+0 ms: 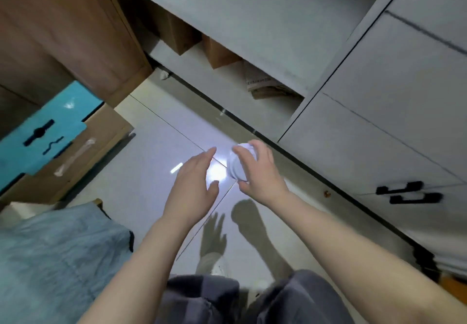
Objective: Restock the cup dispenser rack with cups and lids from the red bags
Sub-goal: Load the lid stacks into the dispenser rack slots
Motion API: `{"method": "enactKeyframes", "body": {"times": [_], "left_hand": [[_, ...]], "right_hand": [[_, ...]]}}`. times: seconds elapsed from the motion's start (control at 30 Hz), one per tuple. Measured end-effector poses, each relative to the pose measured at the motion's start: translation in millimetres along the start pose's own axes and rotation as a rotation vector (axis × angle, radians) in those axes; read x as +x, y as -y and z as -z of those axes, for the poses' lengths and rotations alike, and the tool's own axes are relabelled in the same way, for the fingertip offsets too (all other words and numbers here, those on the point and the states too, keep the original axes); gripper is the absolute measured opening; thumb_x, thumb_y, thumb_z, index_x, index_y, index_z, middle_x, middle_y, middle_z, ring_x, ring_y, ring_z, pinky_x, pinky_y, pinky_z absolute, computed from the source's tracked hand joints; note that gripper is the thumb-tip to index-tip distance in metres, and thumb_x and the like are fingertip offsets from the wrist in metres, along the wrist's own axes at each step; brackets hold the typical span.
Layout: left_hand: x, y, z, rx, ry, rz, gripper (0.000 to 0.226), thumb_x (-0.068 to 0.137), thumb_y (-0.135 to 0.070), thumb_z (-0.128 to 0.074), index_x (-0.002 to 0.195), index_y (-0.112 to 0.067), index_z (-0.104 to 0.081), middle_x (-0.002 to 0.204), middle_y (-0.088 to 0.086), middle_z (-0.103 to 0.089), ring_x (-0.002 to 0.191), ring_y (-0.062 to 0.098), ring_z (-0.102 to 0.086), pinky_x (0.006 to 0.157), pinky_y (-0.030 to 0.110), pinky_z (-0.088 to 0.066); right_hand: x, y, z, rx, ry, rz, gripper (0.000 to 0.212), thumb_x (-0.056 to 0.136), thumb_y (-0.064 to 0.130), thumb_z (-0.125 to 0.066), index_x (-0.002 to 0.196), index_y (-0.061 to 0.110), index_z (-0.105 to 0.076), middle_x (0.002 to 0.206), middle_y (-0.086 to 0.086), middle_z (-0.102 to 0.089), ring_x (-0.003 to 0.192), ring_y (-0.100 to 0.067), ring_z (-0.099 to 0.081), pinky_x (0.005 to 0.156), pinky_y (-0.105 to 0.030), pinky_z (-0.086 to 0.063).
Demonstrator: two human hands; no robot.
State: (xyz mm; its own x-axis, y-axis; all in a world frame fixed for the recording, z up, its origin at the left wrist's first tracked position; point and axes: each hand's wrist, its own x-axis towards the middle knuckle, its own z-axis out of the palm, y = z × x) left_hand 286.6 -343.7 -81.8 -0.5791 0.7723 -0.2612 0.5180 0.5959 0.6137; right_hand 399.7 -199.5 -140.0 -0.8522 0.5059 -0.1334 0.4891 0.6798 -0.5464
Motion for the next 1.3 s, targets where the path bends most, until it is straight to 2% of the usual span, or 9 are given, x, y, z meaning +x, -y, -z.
{"method": "enactKeyframes", "body": {"times": [0.1,0.23,0.37,0.53,0.63,0.8,1.0,1.17,1.3], "left_hand": [[-21.6,-51.7,73.0,-0.019,-0.091,0.003,0.066,0.090,-0.021,-0.059,0.147,-0.033,-0.027,0.148,-0.010,-0.037,0.135,0.015,-0.034,0.102,0.022,-0.024],[-47.5,-122.4,163.8,-0.090,-0.150,-0.107,0.062,0.088,-0.025,-0.058,0.141,-0.042,-0.030,0.140,-0.020,-0.045,0.126,0.010,-0.043,0.092,0.023,-0.033],[-62.9,-184.1,233.9,-0.090,-0.246,-0.183,0.065,0.088,-0.022,-0.057,0.136,-0.052,-0.027,0.124,-0.035,-0.043,0.111,-0.001,-0.046,0.075,0.014,-0.037],[-55.7,-227.2,294.8,-0.107,-0.345,-0.295,0.067,0.086,-0.014,-0.059,0.143,-0.038,-0.033,0.128,-0.032,-0.039,0.114,-0.016,-0.035,0.090,0.004,-0.024],[-34.5,-239.0,327.1,-0.157,-0.360,-0.314,0.062,0.087,-0.013,-0.058,0.143,-0.031,-0.037,0.126,-0.026,-0.044,0.107,-0.012,-0.042,0.084,-0.005,-0.026],[21.8,-234.1,385.2,-0.256,-0.347,-0.284,0.059,0.090,-0.018,-0.058,0.141,-0.037,-0.035,0.119,-0.034,-0.047,0.107,-0.011,-0.044,0.083,0.014,-0.035],[99.8,-197.4,459.8,-0.152,-0.291,-0.305,0.064,0.089,-0.017,-0.056,0.145,-0.035,-0.032,0.116,-0.027,-0.053,0.097,0.011,-0.059,0.075,0.019,-0.038],[167.8,-184.5,493.3,-0.045,-0.214,-0.319,0.068,0.090,-0.014,-0.052,0.149,-0.031,-0.025,0.145,-0.014,-0.044,0.124,0.007,-0.047,0.095,0.019,-0.038],[221.1,-180.2,500.6,0.080,-0.123,-0.383,0.066,0.093,-0.008,-0.049,0.151,-0.023,-0.022,0.155,-0.005,-0.028,0.140,0.008,-0.027,0.111,0.016,-0.017]], "right_hand": [[-0.5,68.0,87.2,0.065,-0.104,0.052,0.081,0.067,0.018,-0.076,0.138,0.021,-0.037,0.141,-0.004,-0.030,0.131,-0.024,-0.029,0.100,-0.030,-0.033],[-10.5,143.9,199.5,0.105,-0.187,0.200,0.083,0.069,0.021,-0.079,0.140,0.007,-0.038,0.144,-0.009,-0.038,0.137,-0.021,-0.027,0.108,-0.013,-0.012],[-18.9,198.1,292.6,0.105,-0.296,0.279,0.083,0.067,0.016,-0.083,0.137,-0.003,-0.042,0.141,-0.018,-0.044,0.137,-0.025,-0.028,0.108,-0.030,-0.023],[-3.5,239.6,359.3,0.105,-0.365,0.318,0.082,0.067,0.012,-0.082,0.137,-0.003,-0.043,0.144,-0.024,-0.037,0.134,-0.037,-0.036,0.110,-0.040,-0.030],[22.2,260.6,384.7,0.095,-0.386,0.317,0.081,0.068,0.015,-0.080,0.139,0.002,-0.042,0.144,-0.021,-0.035,0.133,-0.034,-0.037,0.108,-0.034,-0.030],[92.0,299.4,400.9,0.101,-0.400,0.268,0.080,0.074,0.025,-0.078,0.143,0.012,-0.039,0.146,-0.011,-0.034,0.136,-0.028,-0.032,0.107,-0.033,-0.031],[189.5,342.1,393.2,0.151,-0.399,0.198,0.075,0.077,0.031,-0.075,0.142,0.021,-0.039,0.149,-0.006,-0.028,0.137,-0.025,-0.027,0.109,-0.033,-0.029],[256.4,350.1,395.7,0.111,-0.395,0.114,0.076,0.079,0.030,-0.073,0.144,0.018,-0.037,0.153,-0.011,-0.025,0.140,-0.027,-0.022,0.111,-0.033,-0.023],[304.6,335.3,400.4,0.027,-0.365,0.015,0.072,0.087,0.028,-0.065,0.148,0.019,-0.029,0.158,-0.012,-0.014,0.143,-0.029,-0.015,0.115,-0.039,-0.022]]}}
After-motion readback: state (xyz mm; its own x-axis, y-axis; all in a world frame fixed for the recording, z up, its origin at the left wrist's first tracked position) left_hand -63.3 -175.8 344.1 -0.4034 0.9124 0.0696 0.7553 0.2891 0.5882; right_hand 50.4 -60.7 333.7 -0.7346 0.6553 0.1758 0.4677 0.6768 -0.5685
